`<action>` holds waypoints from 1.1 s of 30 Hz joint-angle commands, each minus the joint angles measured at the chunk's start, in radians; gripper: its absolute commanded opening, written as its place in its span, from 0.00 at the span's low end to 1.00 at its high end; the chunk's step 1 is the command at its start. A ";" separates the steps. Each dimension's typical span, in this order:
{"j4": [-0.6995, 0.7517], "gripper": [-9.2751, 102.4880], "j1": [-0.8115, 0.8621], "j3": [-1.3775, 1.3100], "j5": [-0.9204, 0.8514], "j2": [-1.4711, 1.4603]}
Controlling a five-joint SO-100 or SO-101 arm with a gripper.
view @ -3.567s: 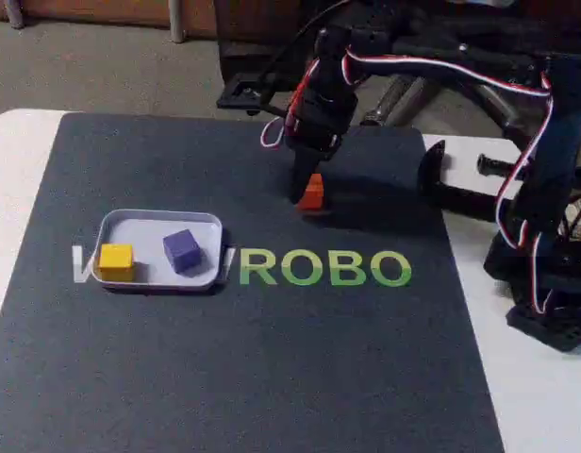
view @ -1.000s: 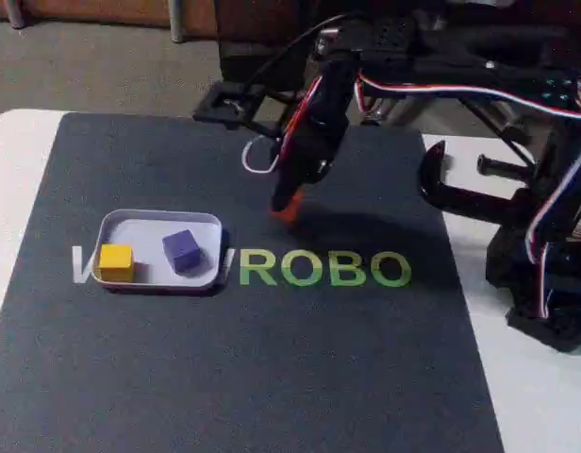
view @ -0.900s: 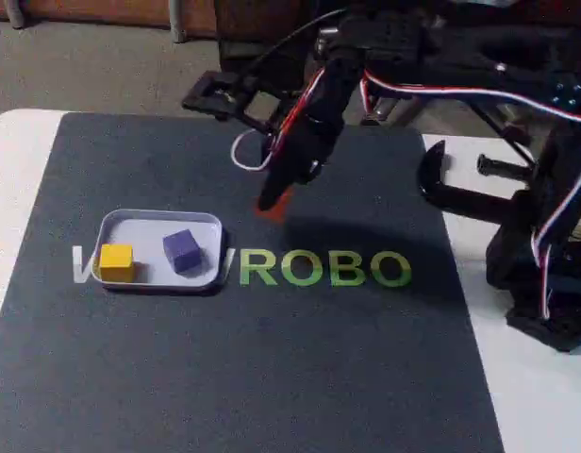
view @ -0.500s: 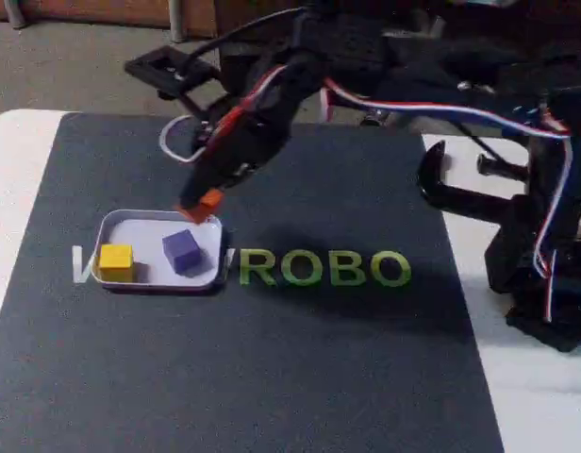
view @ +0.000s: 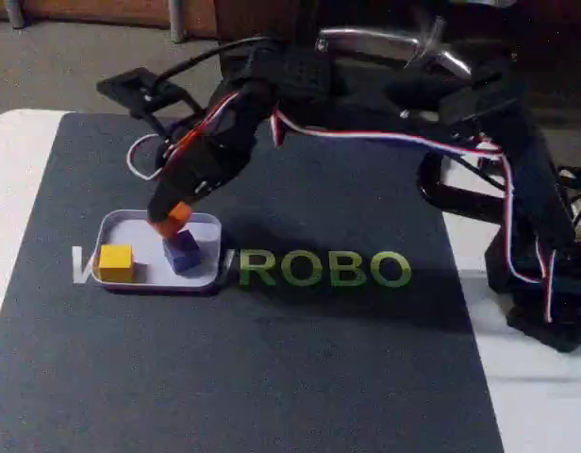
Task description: Move blocks one by one until all three blocks are in the tray.
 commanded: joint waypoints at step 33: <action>0.618 0.15 0.074 -1.054 -0.104 -0.453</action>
